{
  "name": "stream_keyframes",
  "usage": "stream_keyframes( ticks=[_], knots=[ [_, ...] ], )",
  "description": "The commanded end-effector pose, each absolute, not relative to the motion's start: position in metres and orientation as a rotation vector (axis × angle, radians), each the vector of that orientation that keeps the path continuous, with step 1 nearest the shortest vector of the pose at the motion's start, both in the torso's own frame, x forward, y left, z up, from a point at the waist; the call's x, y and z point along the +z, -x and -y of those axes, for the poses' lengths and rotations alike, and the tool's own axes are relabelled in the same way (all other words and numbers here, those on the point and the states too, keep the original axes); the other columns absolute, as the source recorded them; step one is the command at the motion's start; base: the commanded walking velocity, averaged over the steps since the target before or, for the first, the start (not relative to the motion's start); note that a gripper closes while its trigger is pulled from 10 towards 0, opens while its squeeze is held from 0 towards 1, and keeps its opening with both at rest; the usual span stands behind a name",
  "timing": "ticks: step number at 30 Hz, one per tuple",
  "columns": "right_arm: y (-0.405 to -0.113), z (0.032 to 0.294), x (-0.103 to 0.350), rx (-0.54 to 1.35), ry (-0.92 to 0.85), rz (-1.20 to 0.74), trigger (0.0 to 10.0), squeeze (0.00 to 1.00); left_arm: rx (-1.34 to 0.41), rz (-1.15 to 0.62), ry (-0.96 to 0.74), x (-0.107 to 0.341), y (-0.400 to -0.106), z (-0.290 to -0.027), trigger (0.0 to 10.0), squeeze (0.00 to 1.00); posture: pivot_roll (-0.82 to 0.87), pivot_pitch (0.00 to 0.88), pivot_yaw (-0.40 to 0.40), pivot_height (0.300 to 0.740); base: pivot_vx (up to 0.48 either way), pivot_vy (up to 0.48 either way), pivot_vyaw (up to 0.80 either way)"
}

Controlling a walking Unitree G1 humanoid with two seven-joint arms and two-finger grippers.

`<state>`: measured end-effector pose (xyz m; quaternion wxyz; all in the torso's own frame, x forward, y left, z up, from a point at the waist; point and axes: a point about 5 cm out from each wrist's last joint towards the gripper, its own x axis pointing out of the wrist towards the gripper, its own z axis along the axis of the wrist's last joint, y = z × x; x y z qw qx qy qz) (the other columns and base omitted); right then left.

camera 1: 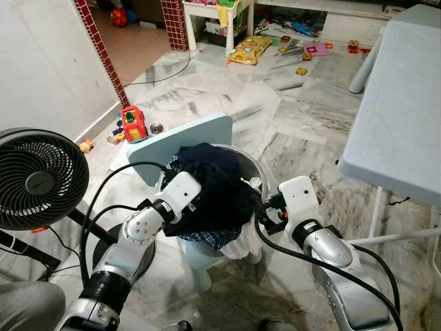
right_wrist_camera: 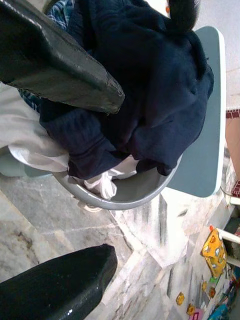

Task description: Hang hanger

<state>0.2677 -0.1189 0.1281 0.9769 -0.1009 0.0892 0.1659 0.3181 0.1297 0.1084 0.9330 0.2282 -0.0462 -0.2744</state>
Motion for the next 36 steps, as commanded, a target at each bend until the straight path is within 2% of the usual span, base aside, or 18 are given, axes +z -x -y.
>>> stream_keyframes(
  ticks=[1, 9, 14, 17, 21, 26, 27, 28, 29, 30, 36],
  knots=[
    [-0.269, 0.118, 0.128, 0.345, 0.198, -0.175, 10.0, 0.0, -0.531, 0.032, -0.472, 0.103, -0.314, -0.143, 10.0, 1.0, -0.13, 0.135, 0.086, 0.74, 0.0, 0.0, 0.0],
    [-0.27, 0.116, 0.129, 0.35, 0.198, -0.167, 10.0, 0.0, -0.522, -0.014, -0.373, 0.104, -0.299, -0.154, 10.0, 1.0, -0.13, 0.127, 0.092, 0.74, 0.0, 0.0, 0.0],
    [-0.272, 0.118, 0.128, 0.347, 0.202, -0.167, 10.0, 0.0, -0.587, -0.073, -0.402, 0.095, -0.262, -0.172, 10.0, 1.0, -0.11, 0.124, 0.091, 0.74, 0.0, 0.0, 0.0],
    [-0.272, 0.116, 0.127, 0.353, 0.199, -0.166, 10.0, 0.0, -0.61, -0.12, -0.445, 0.084, -0.25, -0.182, 10.0, 1.0, -0.1, 0.122, 0.09, 0.74, 0.0, 0.0, 0.0],
    [-0.272, 0.114, 0.127, 0.36, 0.194, -0.166, 10.0, 0.0, -0.593, -0.149, -0.449, 0.077, -0.245, -0.189, 10.0, 1.0, -0.09, 0.122, 0.088, 0.74, 0.0, 0.0, 0.0],
    [-0.272, 0.115, 0.126, 0.37, 0.19, -0.172, 10.0, 0.0, -0.492, -0.173, -0.443, 0.072, -0.245, -0.199, 10.0, 1.0, -0.1, 0.126, 0.086, 0.74, 0.0, 0.0, 0.0],
    [-0.271, 0.116, 0.126, 0.368, 0.189, -0.175, 10.0, 0.0, -0.467, -0.167, -0.437, 0.073, -0.246, -0.199, 10.0, 0.85, -0.1, 0.127, 0.085, 0.74, 0.0, 0.0, 0.0],
    [-0.271, 0.117, 0.125, 0.365, 0.185, -0.181, 10.0, 0.0, -0.463, -0.156, -0.423, 0.075, -0.246, -0.198, 10.0, 0.65, -0.1, 0.127, 0.084, 0.74, 0.0, 0.0, 0.0],
    [-0.271, 0.119, 0.124, 0.359, 0.185, -0.188, 10.0, 0.0, -0.452, -0.14, -0.397, 0.078, -0.247, -0.195, 10.0, 0.37, -0.1, 0.127, 0.084, 0.74, 0.0, 0.0, 0.0],
    [-0.271, 0.12, 0.124, 0.357, 0.185, -0.191, 10.0, 0.0, -0.447, -0.138, -0.391, 0.078, -0.247, -0.194, 10.0, 0.01, -0.1, 0.128, 0.083, 0.74, 0.0, 0.0, 0.0],
    [-0.271, 0.119, 0.124, 0.357, 0.169, -0.199, 10.0, 0.0, -0.414, -0.133, -0.323, 0.084, -0.25, -0.187, 10.0, 0.0, -0.1, 0.13, 0.08, 0.74, 0.0, 0.0, -0.35]
  ],
)
